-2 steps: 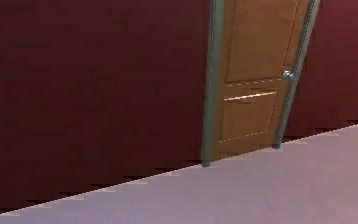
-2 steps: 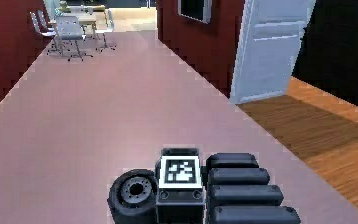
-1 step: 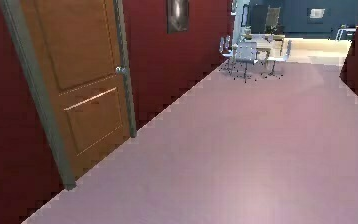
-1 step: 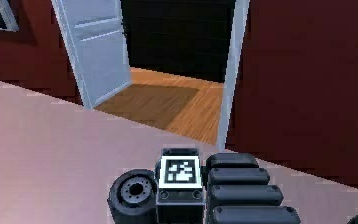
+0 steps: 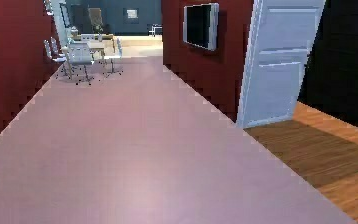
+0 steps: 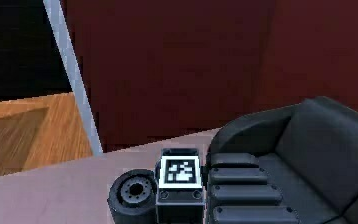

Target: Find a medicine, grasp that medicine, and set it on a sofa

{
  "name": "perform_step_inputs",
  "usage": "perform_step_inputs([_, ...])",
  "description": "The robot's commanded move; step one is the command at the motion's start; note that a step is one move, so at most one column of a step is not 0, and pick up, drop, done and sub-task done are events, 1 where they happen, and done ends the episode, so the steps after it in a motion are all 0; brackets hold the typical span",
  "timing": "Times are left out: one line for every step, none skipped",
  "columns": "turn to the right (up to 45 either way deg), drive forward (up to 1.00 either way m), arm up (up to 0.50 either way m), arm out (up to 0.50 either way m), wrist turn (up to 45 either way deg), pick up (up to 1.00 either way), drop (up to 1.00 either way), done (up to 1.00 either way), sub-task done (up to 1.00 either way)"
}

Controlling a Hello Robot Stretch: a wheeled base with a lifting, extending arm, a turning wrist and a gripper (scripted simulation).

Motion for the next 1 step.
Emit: perform_step_inputs([-45.0, 0.0, 0.0, 0.0, 0.0, 0.0, 0.0, 0.0, 0.0])
